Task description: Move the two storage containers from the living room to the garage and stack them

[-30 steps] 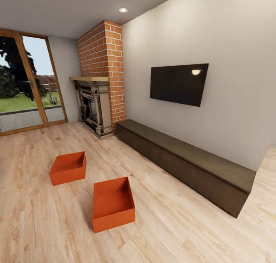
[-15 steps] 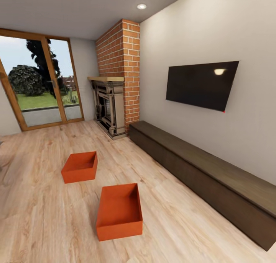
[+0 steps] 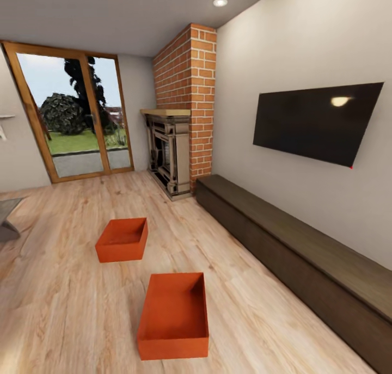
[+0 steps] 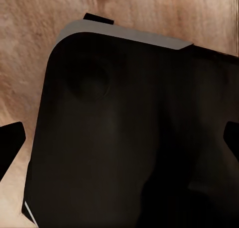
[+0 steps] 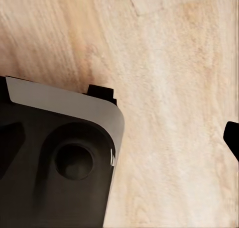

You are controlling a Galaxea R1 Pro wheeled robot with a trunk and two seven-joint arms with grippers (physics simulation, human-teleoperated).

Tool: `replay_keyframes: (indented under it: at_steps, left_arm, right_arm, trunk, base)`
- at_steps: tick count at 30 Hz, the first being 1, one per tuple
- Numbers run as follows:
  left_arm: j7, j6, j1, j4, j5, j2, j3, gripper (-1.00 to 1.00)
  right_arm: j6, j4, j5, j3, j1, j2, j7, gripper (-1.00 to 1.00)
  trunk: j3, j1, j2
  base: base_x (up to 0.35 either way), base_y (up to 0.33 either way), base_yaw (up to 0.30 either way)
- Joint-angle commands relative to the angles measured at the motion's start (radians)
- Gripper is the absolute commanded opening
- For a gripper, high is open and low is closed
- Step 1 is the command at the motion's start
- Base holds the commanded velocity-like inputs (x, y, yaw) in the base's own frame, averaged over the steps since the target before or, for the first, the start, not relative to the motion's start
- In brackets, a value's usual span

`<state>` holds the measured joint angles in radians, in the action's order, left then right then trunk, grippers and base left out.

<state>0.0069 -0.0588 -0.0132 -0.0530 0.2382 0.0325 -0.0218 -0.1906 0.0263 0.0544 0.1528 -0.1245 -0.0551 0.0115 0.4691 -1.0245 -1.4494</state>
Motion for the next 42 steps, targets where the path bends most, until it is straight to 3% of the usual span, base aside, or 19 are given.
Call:
replay_keyframes:
  at_steps: [1,16,31,42]
  left_arm:
    - [0.001,-0.003,-0.001,0.001,0.004,0.001,-0.001,1.00]
    - [0.001,-0.004,-0.001,0.001,0.004,0.001,-0.001,1.00]
    - [0.001,-0.004,0.000,0.001,0.005,0.000,-0.007,1.00]
    - [0.001,-0.004,-0.001,0.001,0.010,0.000,-0.010,1.00]
  right_arm:
    - [-0.006,0.003,0.005,0.002,-0.001,-0.002,-0.001,1.00]
    - [-0.007,0.003,0.002,0.002,-0.001,-0.003,-0.003,1.00]
    - [-0.007,0.003,0.002,0.003,-0.001,-0.005,-0.004,1.00]
    - [-0.003,0.003,0.003,0.003,-0.001,0.001,0.002,1.00]
  trunk:
    - [0.001,0.000,0.000]
    - [0.001,0.000,0.000]
    - [0.001,0.000,0.000]
    - [0.001,0.000,0.000]
  base:
    - [0.302,-0.099,0.012]
    - [0.306,-0.004,0.001]
    - [0.286,0.177,0.000]
    - [0.044,0.039,0.069]
